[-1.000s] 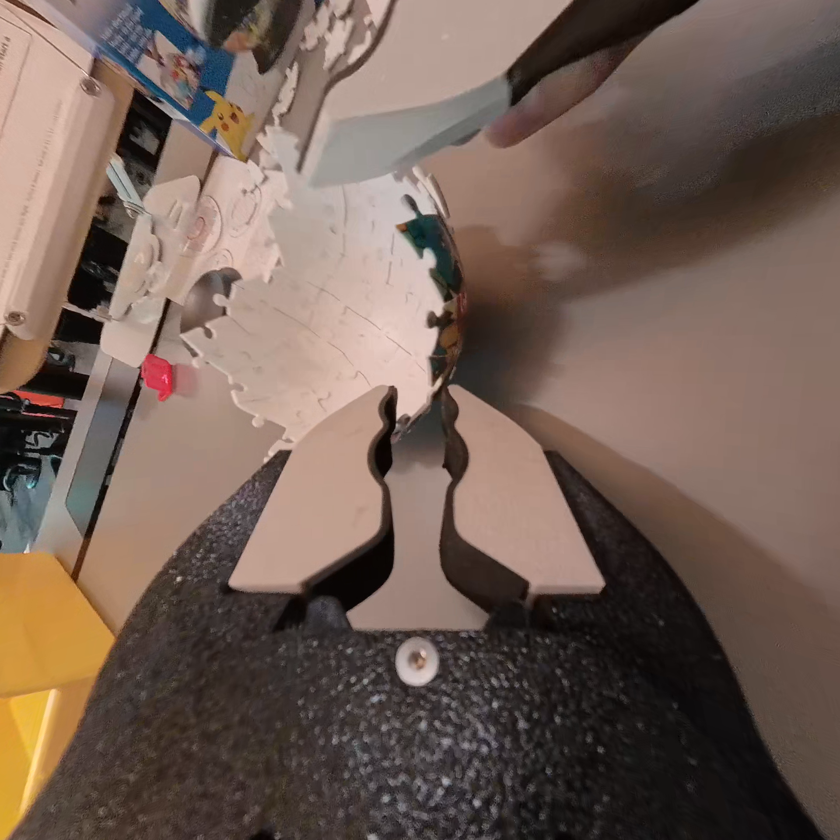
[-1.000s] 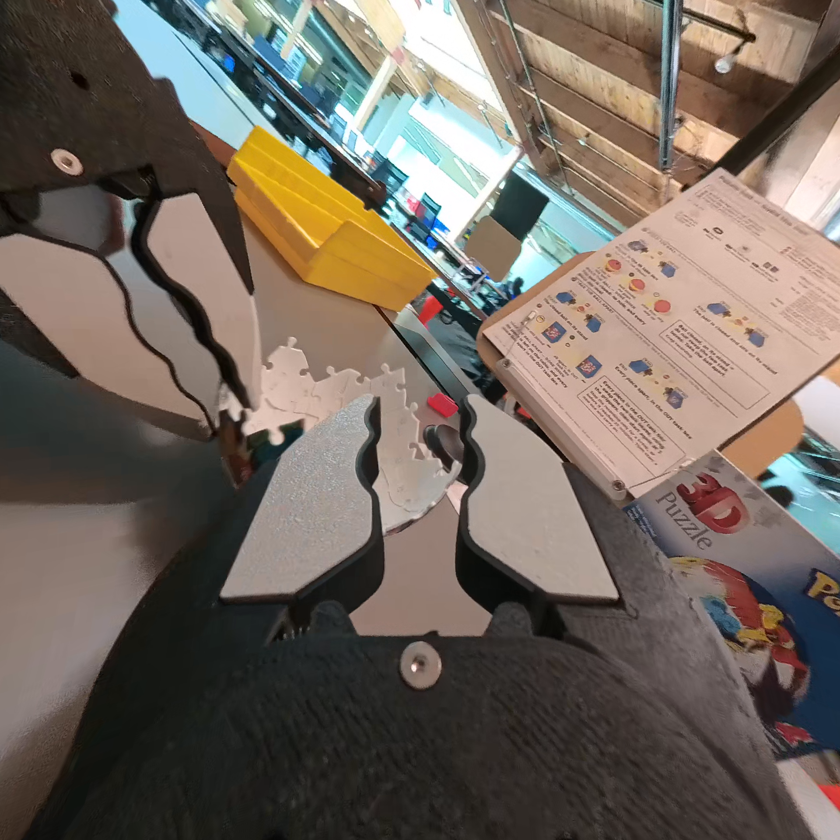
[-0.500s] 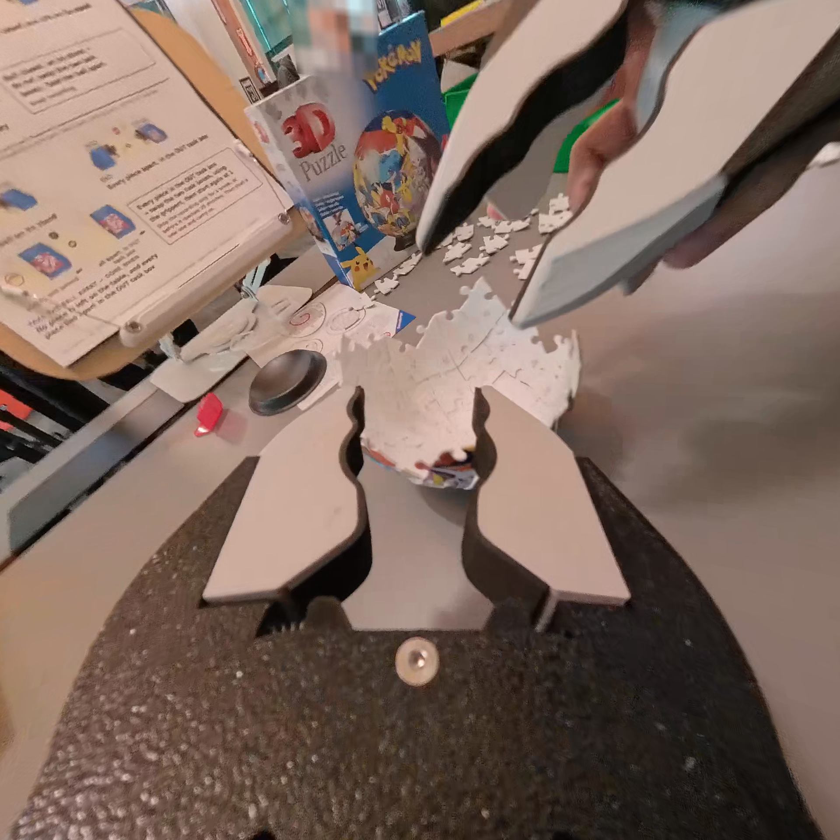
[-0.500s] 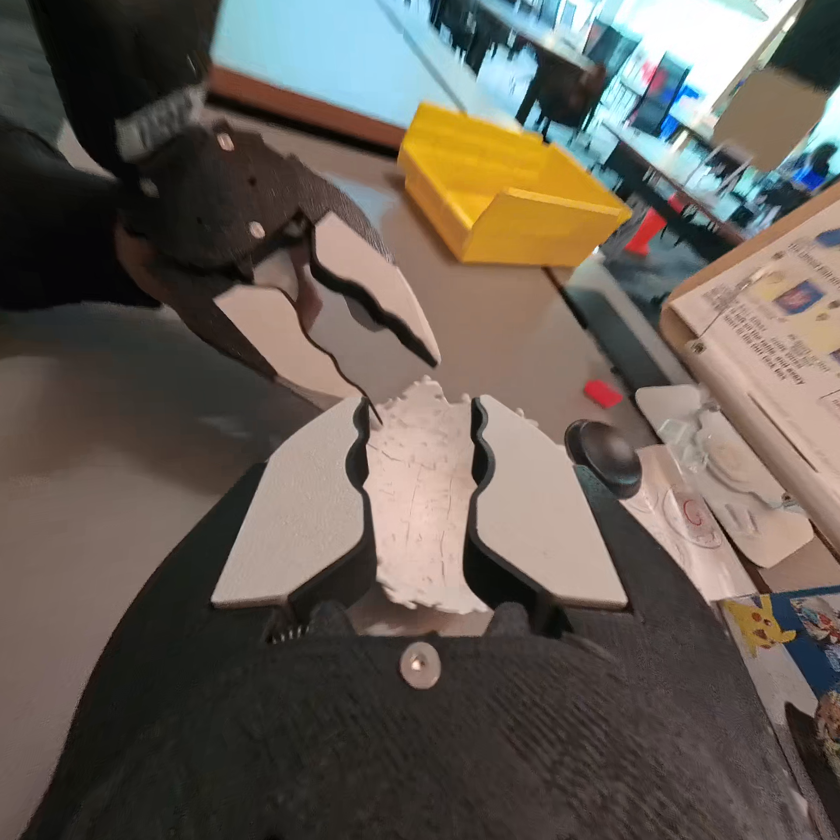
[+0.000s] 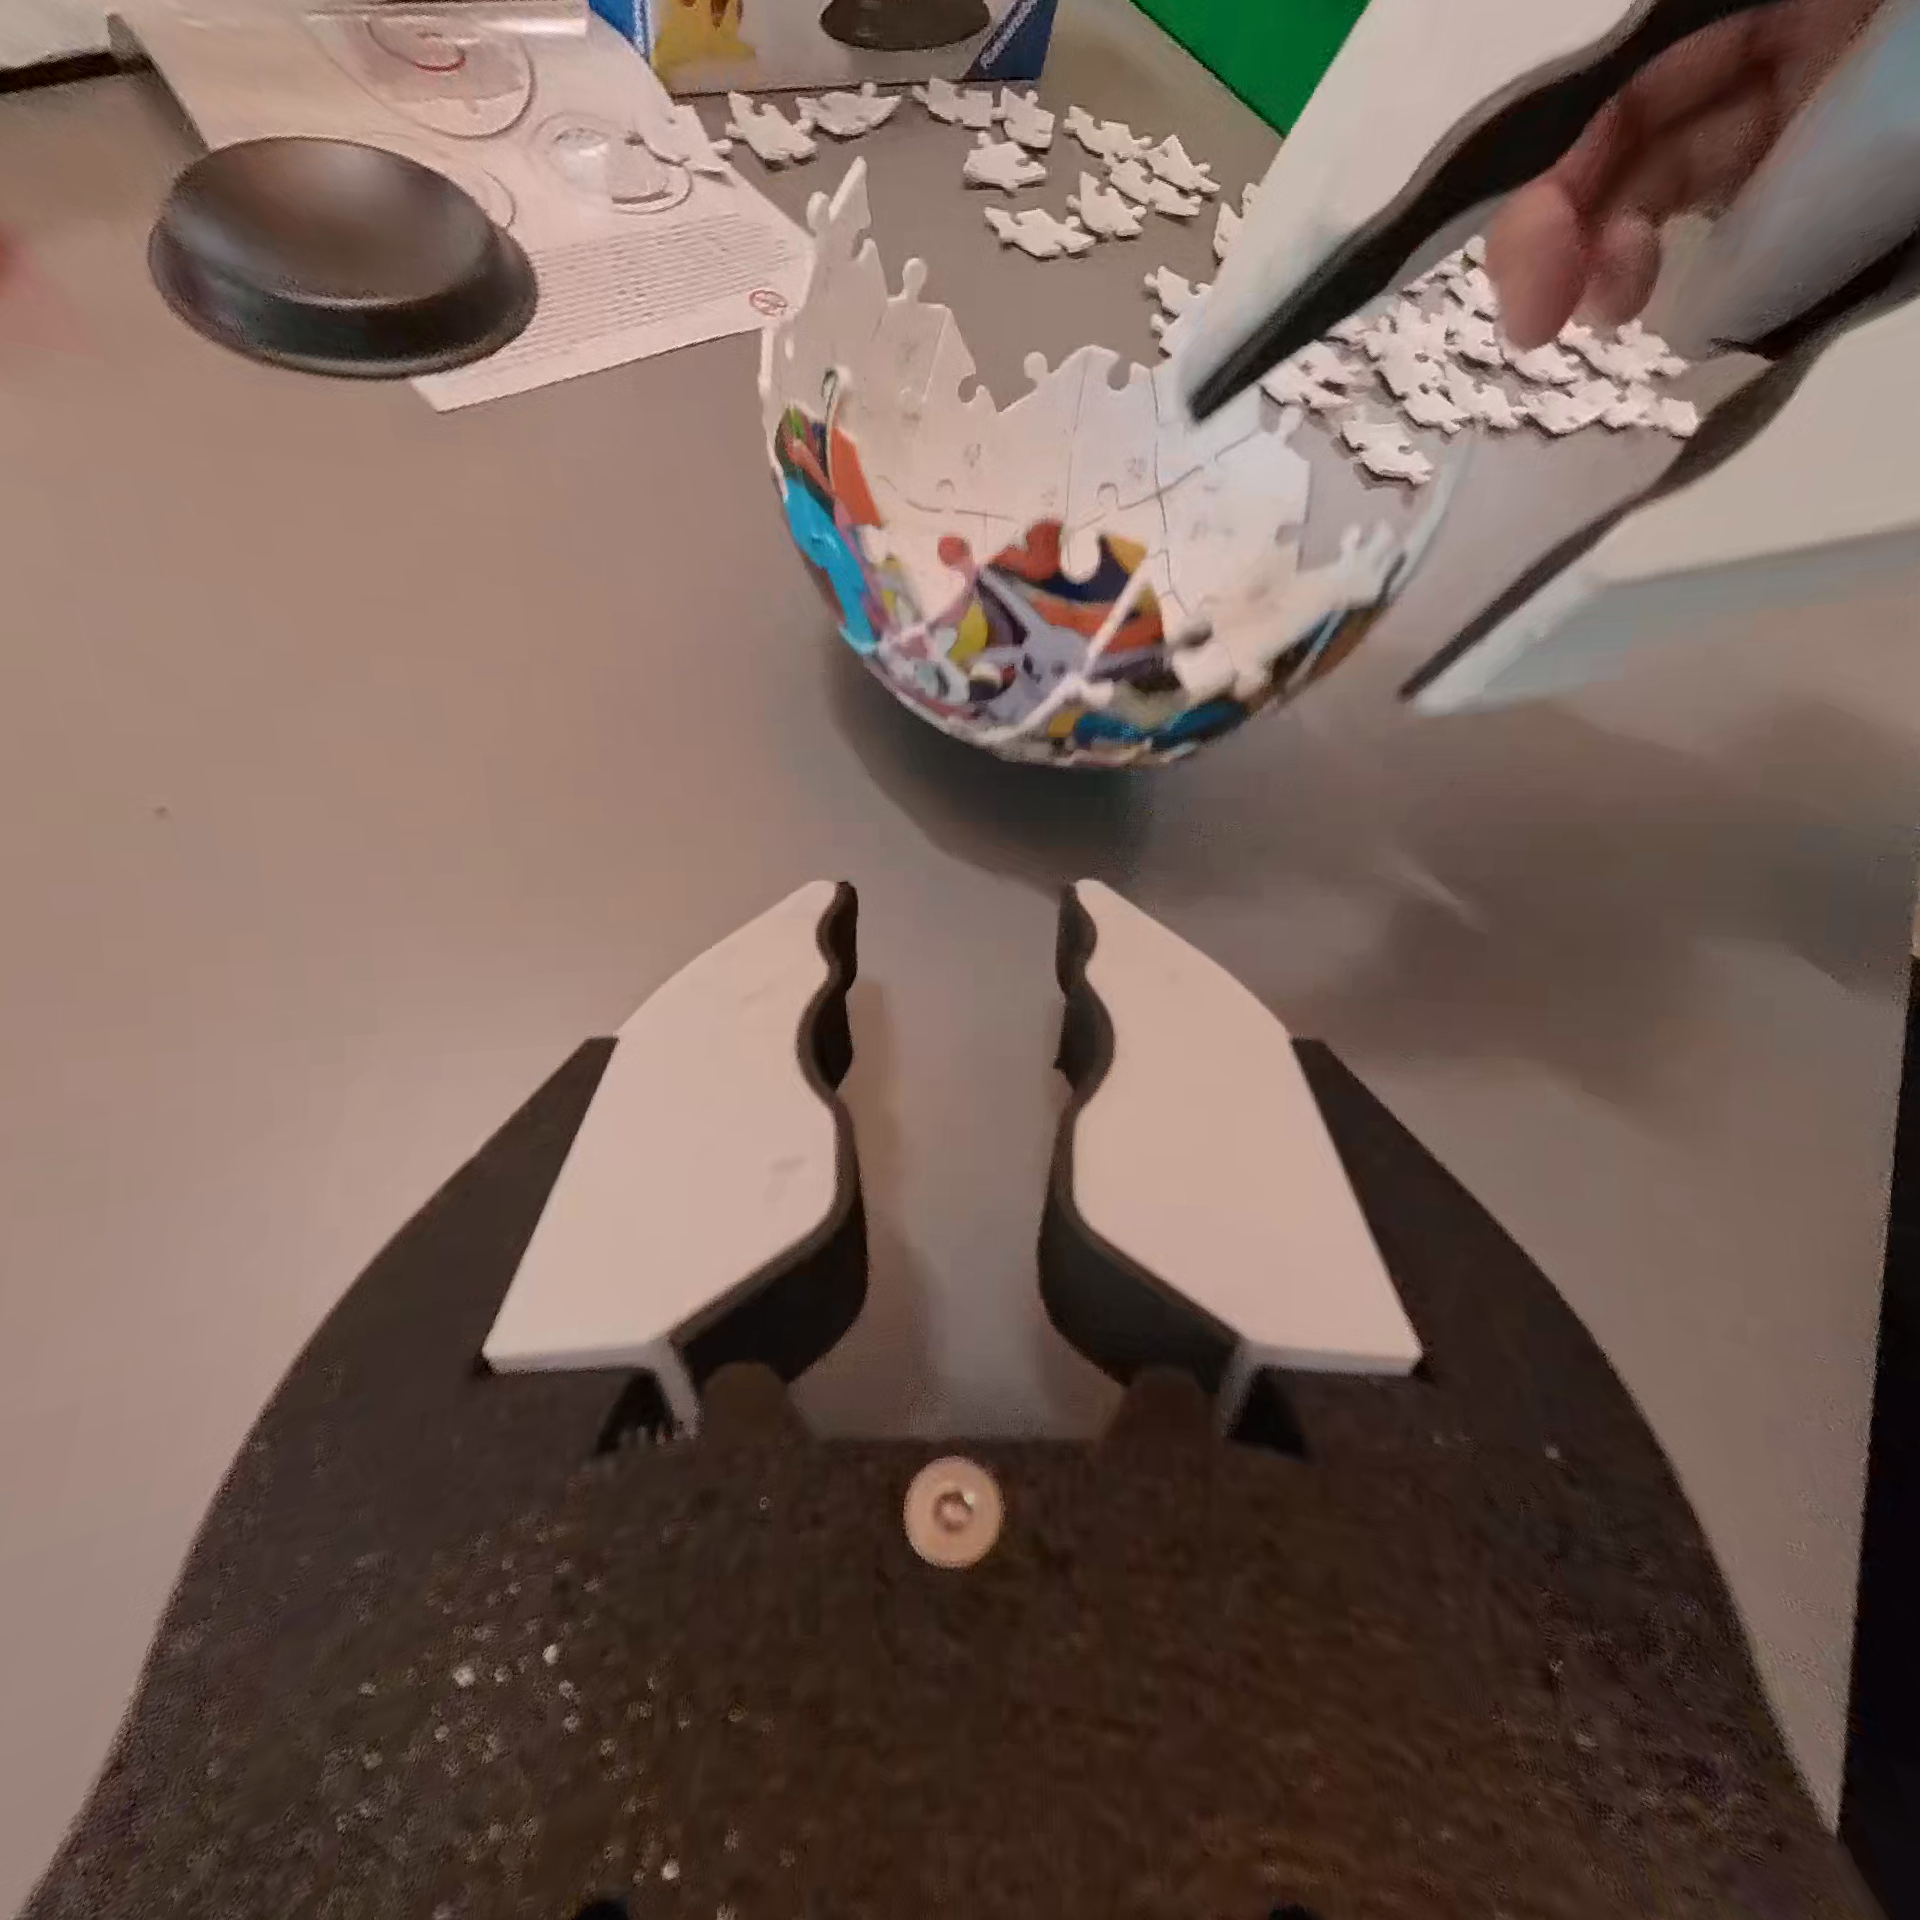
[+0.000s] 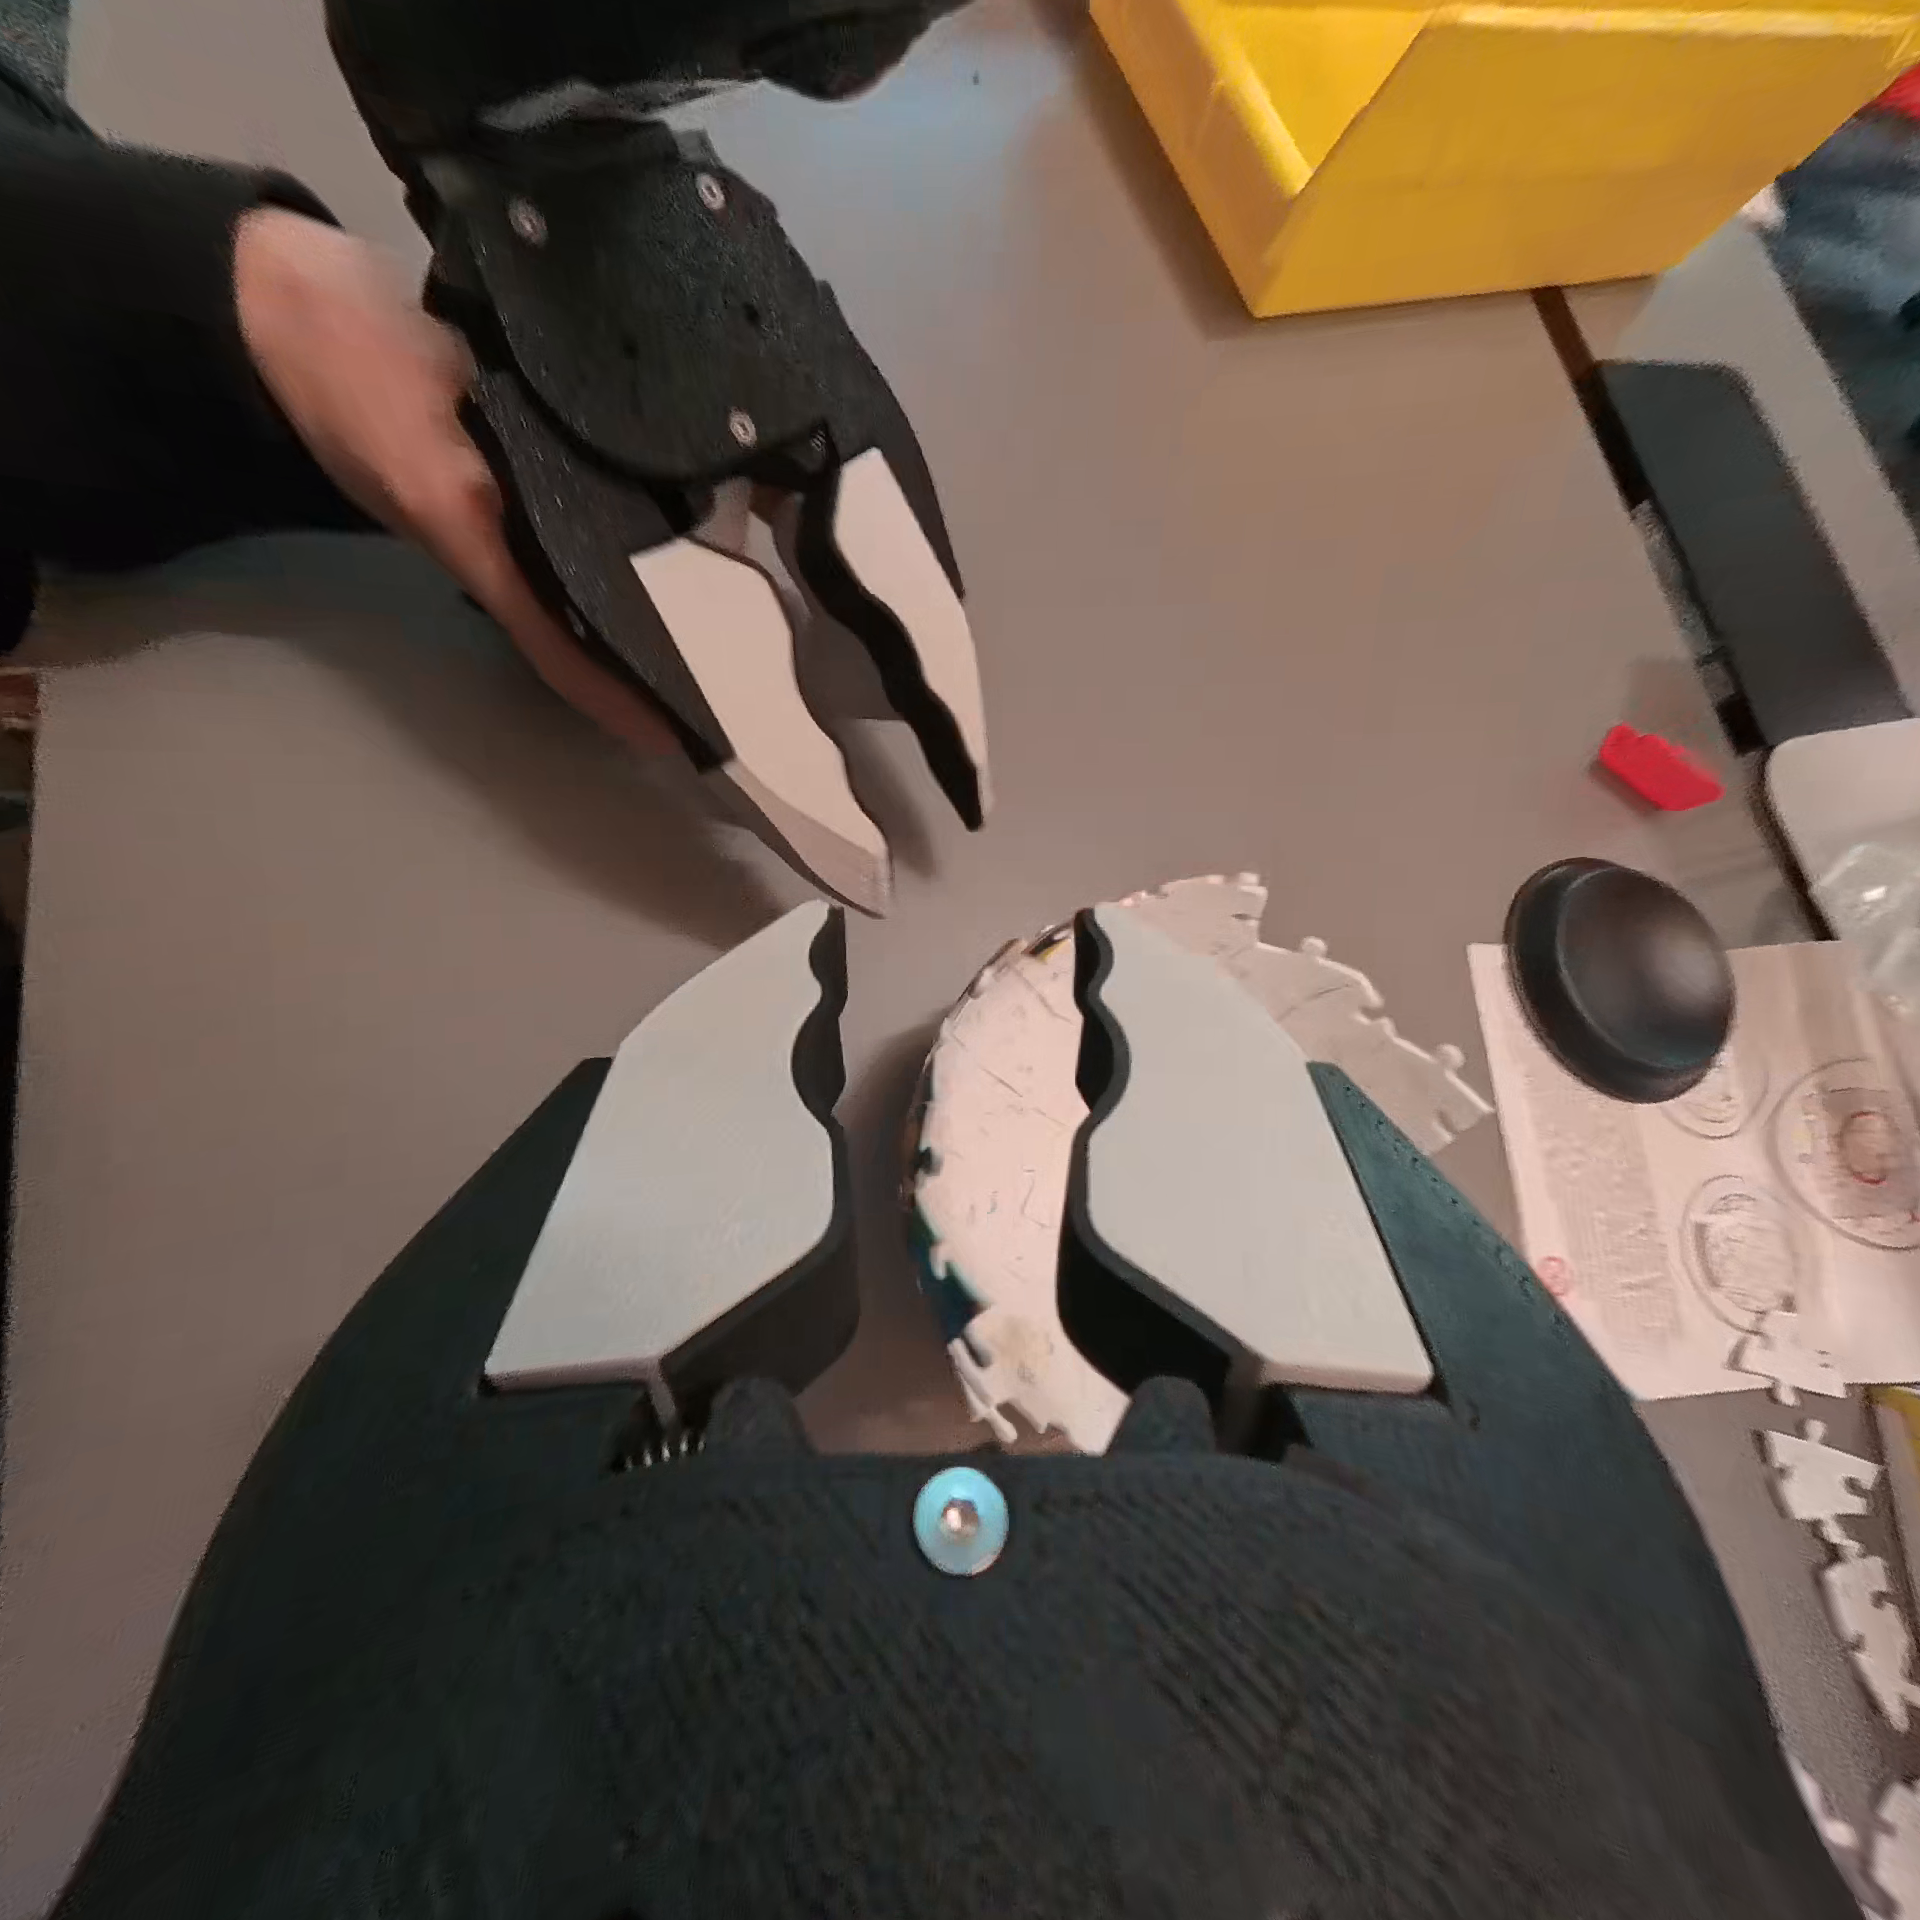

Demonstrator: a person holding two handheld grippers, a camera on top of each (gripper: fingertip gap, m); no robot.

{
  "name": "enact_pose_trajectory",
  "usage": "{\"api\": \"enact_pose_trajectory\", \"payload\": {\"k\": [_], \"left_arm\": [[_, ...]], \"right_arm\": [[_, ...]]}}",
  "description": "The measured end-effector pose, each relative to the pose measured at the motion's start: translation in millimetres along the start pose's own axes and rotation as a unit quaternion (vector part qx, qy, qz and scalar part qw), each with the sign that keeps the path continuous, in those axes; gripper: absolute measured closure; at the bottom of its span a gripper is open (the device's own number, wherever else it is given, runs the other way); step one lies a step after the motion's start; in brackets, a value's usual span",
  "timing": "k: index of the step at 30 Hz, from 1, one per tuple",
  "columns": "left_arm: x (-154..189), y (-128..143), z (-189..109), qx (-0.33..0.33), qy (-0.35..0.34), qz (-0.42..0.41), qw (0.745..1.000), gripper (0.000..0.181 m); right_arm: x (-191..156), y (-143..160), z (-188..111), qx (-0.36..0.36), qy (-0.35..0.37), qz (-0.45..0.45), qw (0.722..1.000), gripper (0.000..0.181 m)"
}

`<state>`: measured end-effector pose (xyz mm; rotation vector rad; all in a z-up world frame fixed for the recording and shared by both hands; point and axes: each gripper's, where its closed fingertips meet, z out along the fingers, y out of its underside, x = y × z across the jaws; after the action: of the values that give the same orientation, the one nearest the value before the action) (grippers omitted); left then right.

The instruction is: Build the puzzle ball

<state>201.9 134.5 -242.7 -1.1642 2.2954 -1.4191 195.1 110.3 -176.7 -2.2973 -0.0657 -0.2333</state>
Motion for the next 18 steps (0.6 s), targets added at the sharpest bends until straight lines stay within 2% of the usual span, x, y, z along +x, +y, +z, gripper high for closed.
{"api": "enact_pose_trajectory", "payload": {"k": [4,6,11,14,18], "left_arm": [[6,-8,15,-0.006,0.001,0.030,1.000,0.155],[8,-6,19,-0.017,0.007,0.032,0.999,0.154],[14,-18,17,0.022,0.028,0.026,0.999,0.157],[11,-18,19,0.018,0.026,0.017,0.999,0.158],[14,-23,23,0.026,0.033,0.016,0.999,0.161]], "right_arm": [[6,18,15,-0.058,0.008,0.029,0.998,0.139],[4,20,20,-0.064,0.003,0.046,0.997,0.139],[10,37,23,-0.098,-0.003,0.074,0.992,0.138],[15,34,22,-0.091,-0.009,0.088,0.992,0.140],[15,32,22,-0.113,-0.012,0.061,0.992,0.144]]}}
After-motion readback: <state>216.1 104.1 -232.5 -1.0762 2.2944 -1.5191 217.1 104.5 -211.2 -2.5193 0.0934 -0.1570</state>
